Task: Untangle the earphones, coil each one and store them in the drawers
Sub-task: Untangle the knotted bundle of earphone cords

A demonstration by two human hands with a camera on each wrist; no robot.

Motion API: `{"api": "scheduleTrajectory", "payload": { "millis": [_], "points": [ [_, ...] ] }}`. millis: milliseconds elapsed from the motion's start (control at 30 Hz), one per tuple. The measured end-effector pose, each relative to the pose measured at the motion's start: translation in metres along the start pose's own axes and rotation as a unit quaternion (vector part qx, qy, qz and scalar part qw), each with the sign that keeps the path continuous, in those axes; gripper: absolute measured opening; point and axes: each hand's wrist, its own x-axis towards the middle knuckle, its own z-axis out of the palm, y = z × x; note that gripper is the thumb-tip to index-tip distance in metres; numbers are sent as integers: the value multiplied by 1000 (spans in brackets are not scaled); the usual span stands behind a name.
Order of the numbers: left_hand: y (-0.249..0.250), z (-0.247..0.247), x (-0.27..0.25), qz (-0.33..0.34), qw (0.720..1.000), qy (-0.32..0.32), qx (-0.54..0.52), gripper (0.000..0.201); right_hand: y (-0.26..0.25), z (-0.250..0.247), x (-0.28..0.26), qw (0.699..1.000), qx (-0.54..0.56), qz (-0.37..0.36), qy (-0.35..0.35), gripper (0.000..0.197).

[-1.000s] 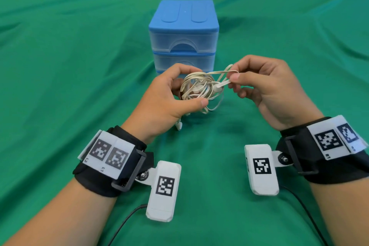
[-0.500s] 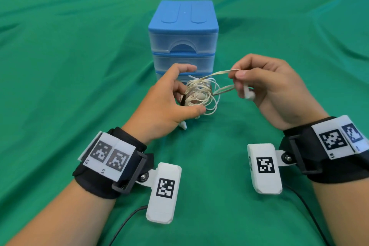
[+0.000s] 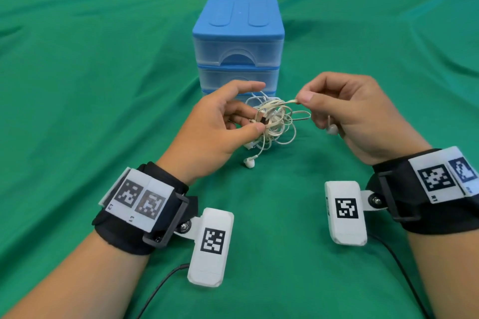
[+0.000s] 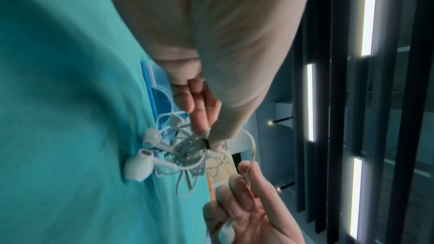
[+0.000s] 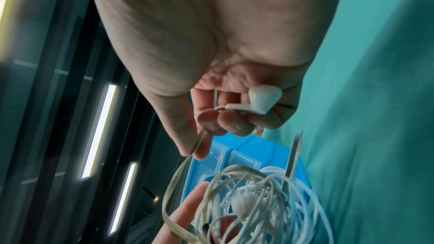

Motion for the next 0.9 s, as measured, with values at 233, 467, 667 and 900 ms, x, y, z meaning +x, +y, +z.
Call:
{"api": "scheduleTrajectory", "payload": {
  "millis": [233,467,667,900],
  "points": [
    [4,-4,1,27,994,80,71,13,5,2,0,1000,9,8,1,11],
    [5,-5,-1,-19,997,60,40,17,12,11,8,998,-14,25,60,12],
    [5,-8,-2,-78,994,68,-22,16,6,19,11,997,-33,1,64,7],
    [6,-8,-3,-107,987,77,-87,16,1,21,6,996,-51,-46,63,11]
  ]
}}
